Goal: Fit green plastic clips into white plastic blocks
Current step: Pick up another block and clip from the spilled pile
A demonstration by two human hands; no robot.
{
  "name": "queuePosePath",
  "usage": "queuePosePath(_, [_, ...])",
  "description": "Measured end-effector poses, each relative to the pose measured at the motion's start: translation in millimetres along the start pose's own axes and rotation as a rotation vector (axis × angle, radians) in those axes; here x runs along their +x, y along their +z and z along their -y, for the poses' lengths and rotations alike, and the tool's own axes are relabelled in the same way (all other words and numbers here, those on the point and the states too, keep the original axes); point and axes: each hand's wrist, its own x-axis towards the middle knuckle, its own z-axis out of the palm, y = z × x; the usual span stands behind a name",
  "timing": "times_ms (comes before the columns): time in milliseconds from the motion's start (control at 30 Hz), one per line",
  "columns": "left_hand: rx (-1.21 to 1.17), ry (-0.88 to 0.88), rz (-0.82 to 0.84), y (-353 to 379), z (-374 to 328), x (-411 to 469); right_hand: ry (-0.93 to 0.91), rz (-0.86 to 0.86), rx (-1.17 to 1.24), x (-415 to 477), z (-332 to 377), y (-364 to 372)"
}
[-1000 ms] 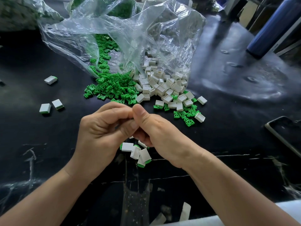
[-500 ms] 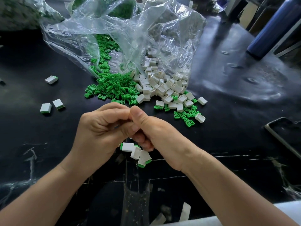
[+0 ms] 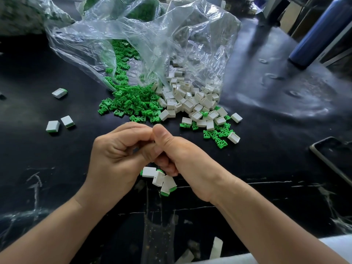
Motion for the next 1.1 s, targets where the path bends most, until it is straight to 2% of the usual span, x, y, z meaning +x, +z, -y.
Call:
queuePosePath(233, [0.018, -0.003, -0.005, -0.2, 0.0, 1.0, 0.054, -0.028, -0.005, 0.2, -0.9, -1.2])
queuePosePath(400, [-0.141, -0.111, 0.005, -4.4, -0.2, 2.9, 0.109, 0.085, 0.04, 2.6, -1.8, -6.0])
queuePosePath(600, [-0.143, -0.178, 0.02, -2.4, -1.7, 2.9, 0.119, 0.052, -0.157, 1.5, 2.5, -12.5])
queuePosePath(800, [-0.02, -0.105, 0.047, -9.0, -0.1, 3.0, 0.144, 0.018, -0.016, 2.6, -0.2, -4.9])
queuePosePath(933, [-0.01, -0.11, 0.039, -10.9, 1.5, 3.1, 0.125, -0.01, -0.02, 2.5, -1.7, -2.1])
queuePosePath(1100, [-0.059, -0.087, 0.042, -8.9, 0.2, 4.0, 0.108, 0.036, -0.004, 1.6, -0.4, -3.4])
